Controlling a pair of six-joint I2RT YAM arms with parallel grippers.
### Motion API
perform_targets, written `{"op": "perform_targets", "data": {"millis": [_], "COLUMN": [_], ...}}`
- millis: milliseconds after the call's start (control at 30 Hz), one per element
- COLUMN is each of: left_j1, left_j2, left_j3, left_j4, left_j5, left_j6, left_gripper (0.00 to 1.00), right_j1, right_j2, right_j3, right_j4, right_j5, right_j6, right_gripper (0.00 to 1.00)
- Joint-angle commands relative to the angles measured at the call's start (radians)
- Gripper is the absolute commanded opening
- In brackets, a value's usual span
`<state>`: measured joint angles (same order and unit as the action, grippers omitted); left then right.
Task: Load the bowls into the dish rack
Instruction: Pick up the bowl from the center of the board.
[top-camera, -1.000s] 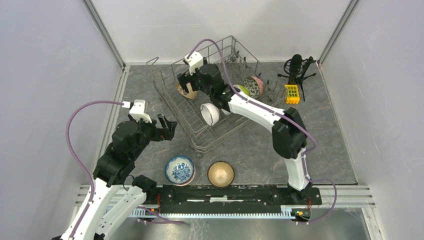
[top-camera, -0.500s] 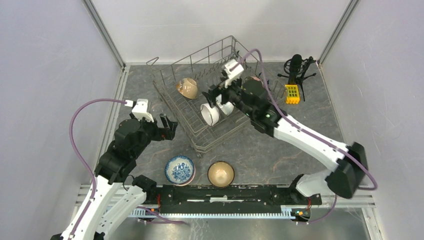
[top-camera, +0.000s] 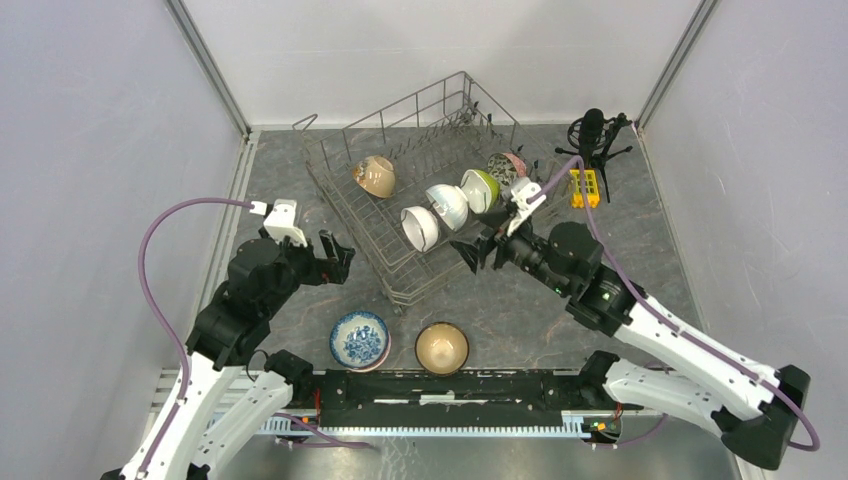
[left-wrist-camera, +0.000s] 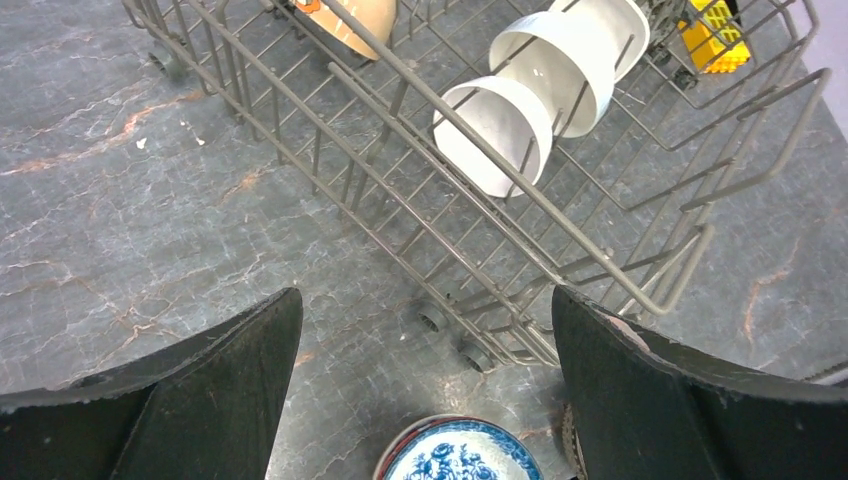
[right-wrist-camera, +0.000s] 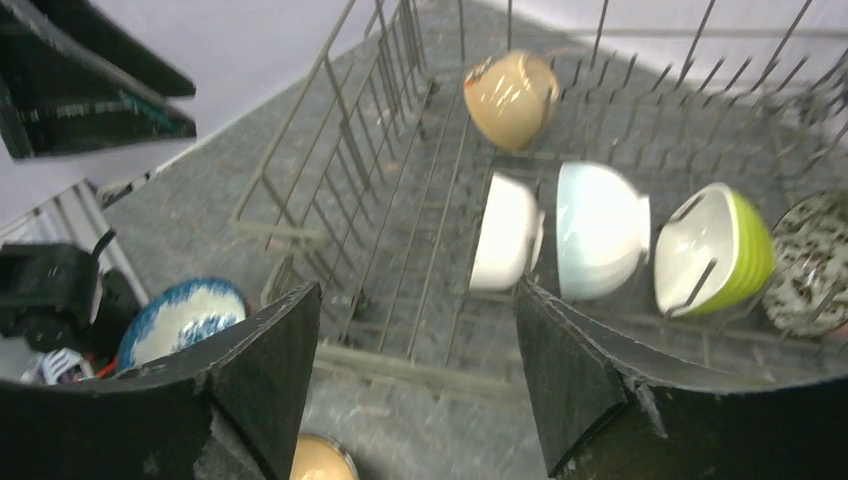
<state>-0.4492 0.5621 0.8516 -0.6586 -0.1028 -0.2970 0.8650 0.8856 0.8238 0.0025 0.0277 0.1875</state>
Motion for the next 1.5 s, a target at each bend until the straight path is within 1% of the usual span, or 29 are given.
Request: {"op": "perform_targets", "data": {"millis": [0, 133, 233, 333, 433, 567, 733, 900, 1033, 1133, 1333, 1467], "left_j1": [0.003, 0.002, 0.003, 0.003, 0.002, 0.003, 0.003, 0.002, 0.003, 0.002, 0.003, 0.003], "left_j2": [0.000, 0.003, 0.006, 0.010, 0.006, -0.012, -0.016, -0.019, -0.028, -0.037, -0.065, -0.080], "left_j3": [0.060, 0.068, 0.073, 0.078, 0.079, 0.064, 0.058, 0.045, 0.022, 0.014, -0.027, -0.060], "left_j4": [-0.028, -0.044, -0.068, -0.097, -0.119, -0.135, -0.174, -0.228, -0.234, -0.239, -0.237, -0.237], "left_j5": [0.066, 0.123, 0.159, 0.202, 0.233, 0.270, 0.338, 0.398, 0.441, 0.476, 0.557, 0.625], "left_j6": [-0.035, -0.054, -0.058, -0.065, -0.077, -0.098, -0.108, -0.097, -0.105, -0.107, -0.146, -0.173], "left_gripper": [1.00, 1.00, 1.00, 1.00, 1.00, 1.00, 1.00, 1.00, 1.00, 1.00, 1.00, 1.00], "right_j1": [0.018, 0.050, 0.079, 0.111, 0.135, 0.158, 0.196, 0.228, 0.254, 0.271, 0.291, 0.310], "right_j2": [-0.062, -0.101, -0.144, -0.178, -0.199, -0.180, -0.096, -0.020, 0.040, 0.073, 0.144, 0.188], "right_j3": [-0.053, -0.110, -0.197, -0.292, -0.377, -0.445, -0.431, -0.399, -0.383, -0.377, -0.367, -0.352], "right_j4": [-0.161, -0.274, -0.298, -0.295, -0.280, -0.219, -0.170, -0.129, -0.119, -0.086, -0.072, -0.070], "right_j5": [-0.080, -0.103, -0.122, -0.144, -0.129, -0.137, -0.106, -0.075, -0.034, 0.008, 0.102, 0.129], "right_j6": [0.066, 0.106, 0.159, 0.230, 0.293, 0.357, 0.390, 0.421, 0.442, 0.464, 0.492, 0.496], "right_gripper": [0.73, 0.68, 0.64, 0.61, 0.59, 0.58, 0.59, 0.61, 0.61, 0.59, 0.56, 0.52]}}
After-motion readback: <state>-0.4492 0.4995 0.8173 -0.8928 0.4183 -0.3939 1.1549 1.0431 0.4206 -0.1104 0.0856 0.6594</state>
